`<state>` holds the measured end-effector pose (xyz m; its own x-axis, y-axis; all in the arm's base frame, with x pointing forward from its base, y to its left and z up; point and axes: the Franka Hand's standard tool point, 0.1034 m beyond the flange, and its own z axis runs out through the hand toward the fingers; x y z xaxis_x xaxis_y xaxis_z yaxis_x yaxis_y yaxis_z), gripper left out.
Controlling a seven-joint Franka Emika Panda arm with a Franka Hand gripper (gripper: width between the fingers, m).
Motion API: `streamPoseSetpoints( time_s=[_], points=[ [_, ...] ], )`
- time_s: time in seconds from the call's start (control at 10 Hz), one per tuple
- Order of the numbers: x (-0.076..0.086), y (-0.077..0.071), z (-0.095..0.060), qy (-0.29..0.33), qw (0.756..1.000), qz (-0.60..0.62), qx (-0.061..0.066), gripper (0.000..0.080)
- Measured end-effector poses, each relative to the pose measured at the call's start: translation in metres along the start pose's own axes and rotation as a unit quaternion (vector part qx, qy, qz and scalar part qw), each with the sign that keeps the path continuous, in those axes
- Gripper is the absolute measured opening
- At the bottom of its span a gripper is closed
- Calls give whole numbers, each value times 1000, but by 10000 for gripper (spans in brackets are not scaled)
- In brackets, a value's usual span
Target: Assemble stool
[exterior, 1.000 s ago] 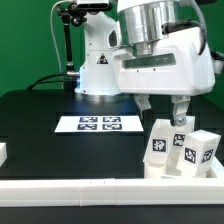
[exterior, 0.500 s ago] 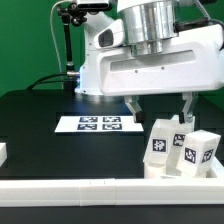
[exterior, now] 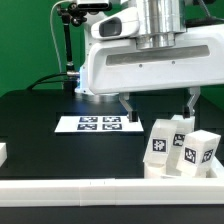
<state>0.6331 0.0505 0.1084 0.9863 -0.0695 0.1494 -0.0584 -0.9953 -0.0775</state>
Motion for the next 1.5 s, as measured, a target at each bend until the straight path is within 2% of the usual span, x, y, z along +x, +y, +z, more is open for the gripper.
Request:
streamPoseSetpoints(
  time_s=[0.4, 0.5, 0.6, 0.8, 1.0, 1.1, 1.4, 1.5],
  points=[
    [1, 7, 0, 0, 993, -117, -5, 649],
    [2, 9, 0, 0, 985, -173, -10, 649],
    [2, 9, 0, 1, 971, -240, -20, 649],
    [1, 9, 0, -6, 944, -328, -28, 649],
    [0, 4, 1, -14, 918, -396, -33, 649],
    [-1, 4, 1, -19, 892, -450, -36, 649],
    [-4, 3, 4, -31, 838, -543, -40, 649],
    [-6, 3, 8, -34, 833, -551, -39, 649]
  ],
)
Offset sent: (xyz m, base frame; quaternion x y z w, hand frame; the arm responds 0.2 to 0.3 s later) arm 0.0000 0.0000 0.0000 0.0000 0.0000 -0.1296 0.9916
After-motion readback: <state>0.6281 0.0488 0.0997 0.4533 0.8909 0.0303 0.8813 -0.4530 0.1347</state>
